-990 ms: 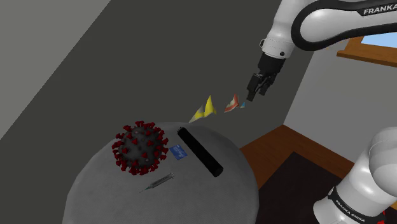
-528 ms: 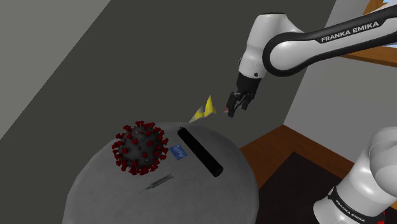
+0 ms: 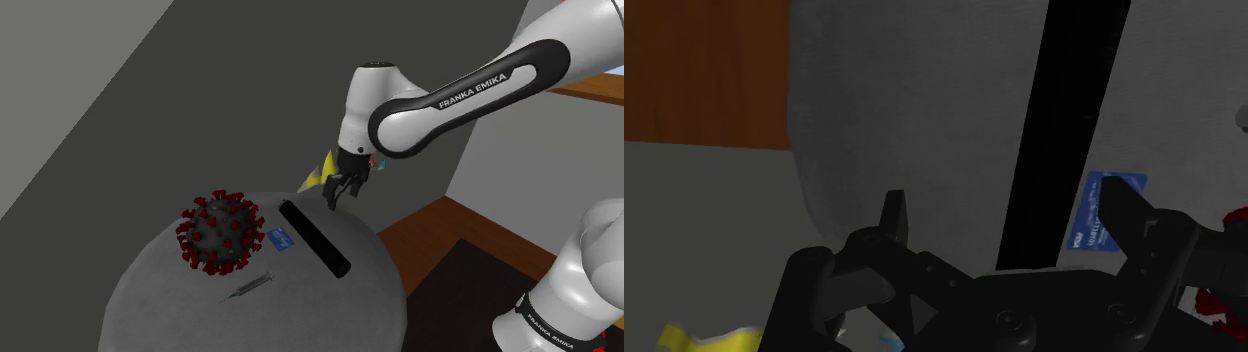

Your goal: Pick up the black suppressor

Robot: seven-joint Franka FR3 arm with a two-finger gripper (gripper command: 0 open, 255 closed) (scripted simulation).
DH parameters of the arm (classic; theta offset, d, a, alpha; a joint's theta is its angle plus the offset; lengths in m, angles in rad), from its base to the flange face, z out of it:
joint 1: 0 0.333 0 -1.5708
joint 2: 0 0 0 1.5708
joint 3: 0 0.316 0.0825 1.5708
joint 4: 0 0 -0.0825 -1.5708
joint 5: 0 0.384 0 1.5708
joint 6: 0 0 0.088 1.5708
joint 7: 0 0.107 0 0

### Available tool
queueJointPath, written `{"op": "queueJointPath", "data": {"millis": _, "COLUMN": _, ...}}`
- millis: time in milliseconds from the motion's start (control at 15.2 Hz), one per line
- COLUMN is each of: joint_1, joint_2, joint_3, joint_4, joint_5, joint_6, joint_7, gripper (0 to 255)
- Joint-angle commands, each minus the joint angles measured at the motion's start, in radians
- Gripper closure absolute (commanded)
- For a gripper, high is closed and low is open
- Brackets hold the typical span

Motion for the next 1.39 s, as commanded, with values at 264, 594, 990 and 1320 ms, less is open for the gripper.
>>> {"op": "queueJointPath", "data": {"millis": 264, "joint_1": 0.029, "joint_2": 0.237, "joint_3": 0.032, "joint_4": 0.107, "joint_5": -0.078, "joint_6": 0.098, "joint_7": 0.105, "gripper": 0}}
{"op": "queueJointPath", "data": {"millis": 594, "joint_1": 0.052, "joint_2": 0.34, "joint_3": 0.029, "joint_4": 0.151, "joint_5": -0.119, "joint_6": 0.144, "joint_7": 0.149, "gripper": 0}}
{"op": "queueJointPath", "data": {"millis": 990, "joint_1": 0.061, "joint_2": 0.398, "joint_3": 0.017, "joint_4": 0.141, "joint_5": -0.148, "joint_6": 0.209, "joint_7": 0.168, "gripper": 0}}
{"op": "queueJointPath", "data": {"millis": 1320, "joint_1": 0.062, "joint_2": 0.399, "joint_3": 0.017, "joint_4": 0.142, "joint_5": -0.148, "joint_6": 0.208, "joint_7": 0.169, "gripper": 255}}
